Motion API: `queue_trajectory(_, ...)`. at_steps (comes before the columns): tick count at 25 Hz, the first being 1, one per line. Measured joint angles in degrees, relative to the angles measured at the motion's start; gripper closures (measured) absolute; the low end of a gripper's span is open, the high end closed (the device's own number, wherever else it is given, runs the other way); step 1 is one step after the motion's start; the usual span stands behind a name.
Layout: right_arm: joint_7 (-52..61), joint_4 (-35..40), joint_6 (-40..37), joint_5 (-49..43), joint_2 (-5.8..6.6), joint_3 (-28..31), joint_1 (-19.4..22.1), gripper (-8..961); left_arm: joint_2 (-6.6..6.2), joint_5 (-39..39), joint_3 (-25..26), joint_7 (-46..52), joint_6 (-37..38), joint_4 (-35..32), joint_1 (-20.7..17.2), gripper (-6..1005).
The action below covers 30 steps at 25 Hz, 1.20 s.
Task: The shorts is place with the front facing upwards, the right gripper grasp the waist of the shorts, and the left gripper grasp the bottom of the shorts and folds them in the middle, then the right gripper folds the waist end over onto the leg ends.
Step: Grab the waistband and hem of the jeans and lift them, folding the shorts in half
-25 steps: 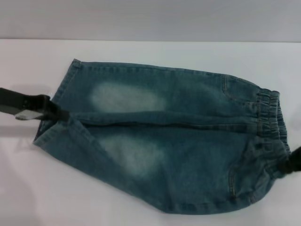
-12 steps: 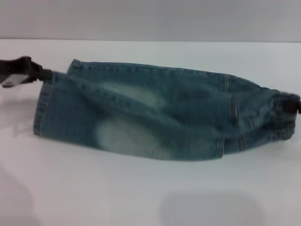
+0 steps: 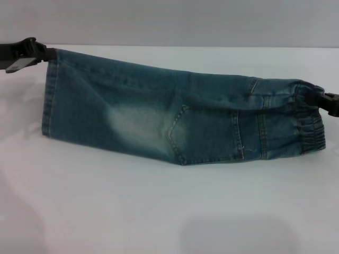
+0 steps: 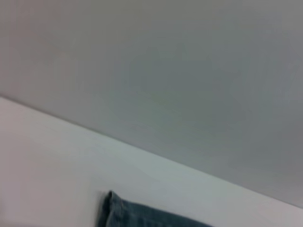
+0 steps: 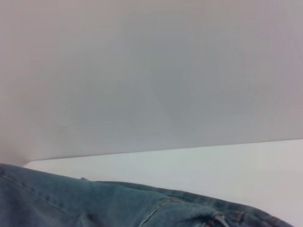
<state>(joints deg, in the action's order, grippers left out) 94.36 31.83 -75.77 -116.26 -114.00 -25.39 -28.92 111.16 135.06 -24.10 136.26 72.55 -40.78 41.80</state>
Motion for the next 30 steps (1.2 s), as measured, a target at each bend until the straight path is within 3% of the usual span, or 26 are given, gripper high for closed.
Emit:
queue_trajectory(8, -2.5, -1.0, 6.7, 1.1, -1.83, 0.1, -0.5, 950, 2.40, -1.5, -0.1, -3.8, -6.5, 1.0, 0.3, 877)
queue_trajectory(15, -5.0, -3.2, 11.0, 2.9, -2.09, 0.0, -1.2, 951, 4.67, -1.7, -0.2, -8.0, -12.0, 1.5, 1.5, 873)
queue_trajectory(25, -6.5, -4.6, 15.5, 3.8, -2.83, -0.2, -2.0, 949, 6.28, -4.4, -3.1, -13.4, -18.1, 3.5, 2.5, 868)
queue_trajectory(30, -6.6, -4.9, 16.1, 3.8, -2.83, -0.2, -2.0, 949, 6.22, -5.5, -3.9, -15.9, -20.5, 5.9, 3.1, 865)
